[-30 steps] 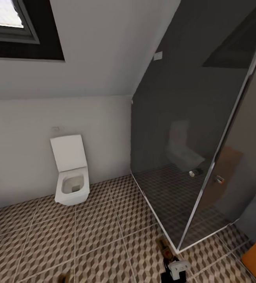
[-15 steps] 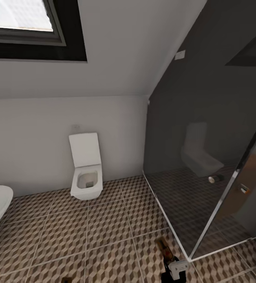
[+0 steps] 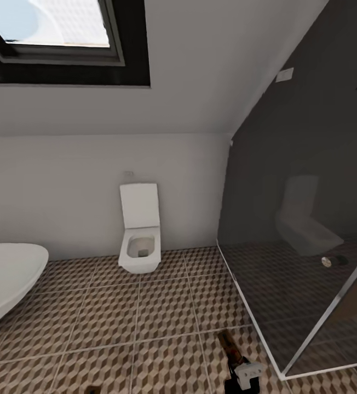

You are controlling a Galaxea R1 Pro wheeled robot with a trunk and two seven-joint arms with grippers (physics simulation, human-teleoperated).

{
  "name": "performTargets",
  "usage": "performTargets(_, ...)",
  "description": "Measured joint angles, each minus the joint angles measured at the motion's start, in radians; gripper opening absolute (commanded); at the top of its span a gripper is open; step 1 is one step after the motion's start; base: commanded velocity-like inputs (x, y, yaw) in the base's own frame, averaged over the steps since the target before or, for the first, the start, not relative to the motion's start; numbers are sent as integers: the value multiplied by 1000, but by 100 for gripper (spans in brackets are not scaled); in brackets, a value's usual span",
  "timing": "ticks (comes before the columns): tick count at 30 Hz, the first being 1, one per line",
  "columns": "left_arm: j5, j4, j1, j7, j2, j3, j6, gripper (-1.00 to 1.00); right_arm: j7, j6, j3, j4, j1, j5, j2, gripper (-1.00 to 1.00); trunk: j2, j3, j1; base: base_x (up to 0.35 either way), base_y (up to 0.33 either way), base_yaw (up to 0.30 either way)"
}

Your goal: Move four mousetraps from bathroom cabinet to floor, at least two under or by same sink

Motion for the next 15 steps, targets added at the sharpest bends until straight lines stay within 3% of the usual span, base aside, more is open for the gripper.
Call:
performTargets(11,0,0,0,0,0,0,0,-100,0,0,0,0,0,0,4,-100,0,0,0,0,0,254)
performTargets(15,0,0,0,0,0,0,0,-100,1,0,0,0,0,0,5,-100,0,0,0,0,0,106)
